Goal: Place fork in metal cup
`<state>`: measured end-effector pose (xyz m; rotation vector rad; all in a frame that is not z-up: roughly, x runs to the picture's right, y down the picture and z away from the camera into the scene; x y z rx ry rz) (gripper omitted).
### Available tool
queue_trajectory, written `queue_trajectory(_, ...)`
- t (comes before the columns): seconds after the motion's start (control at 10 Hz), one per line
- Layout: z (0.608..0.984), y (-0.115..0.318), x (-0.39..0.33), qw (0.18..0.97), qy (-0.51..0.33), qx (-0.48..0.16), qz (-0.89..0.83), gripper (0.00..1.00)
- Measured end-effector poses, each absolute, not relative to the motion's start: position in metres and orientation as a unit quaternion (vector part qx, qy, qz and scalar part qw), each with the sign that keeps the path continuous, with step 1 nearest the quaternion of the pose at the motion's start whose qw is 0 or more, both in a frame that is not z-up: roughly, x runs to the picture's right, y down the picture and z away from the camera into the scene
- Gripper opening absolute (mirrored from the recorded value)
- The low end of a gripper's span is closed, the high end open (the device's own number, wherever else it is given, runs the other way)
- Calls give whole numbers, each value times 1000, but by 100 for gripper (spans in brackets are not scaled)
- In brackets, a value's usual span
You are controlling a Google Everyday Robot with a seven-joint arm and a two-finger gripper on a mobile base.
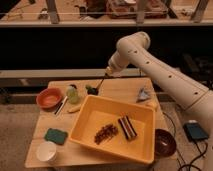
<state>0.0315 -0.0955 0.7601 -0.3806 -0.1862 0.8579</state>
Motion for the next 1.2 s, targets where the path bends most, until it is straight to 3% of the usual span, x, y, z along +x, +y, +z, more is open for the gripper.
queue_trajectory(1.0,807,-53,-4,890,-65,-218,395,1)
queue_trajectory(1.2,815,-46,-14,893,-56,-222,388,19)
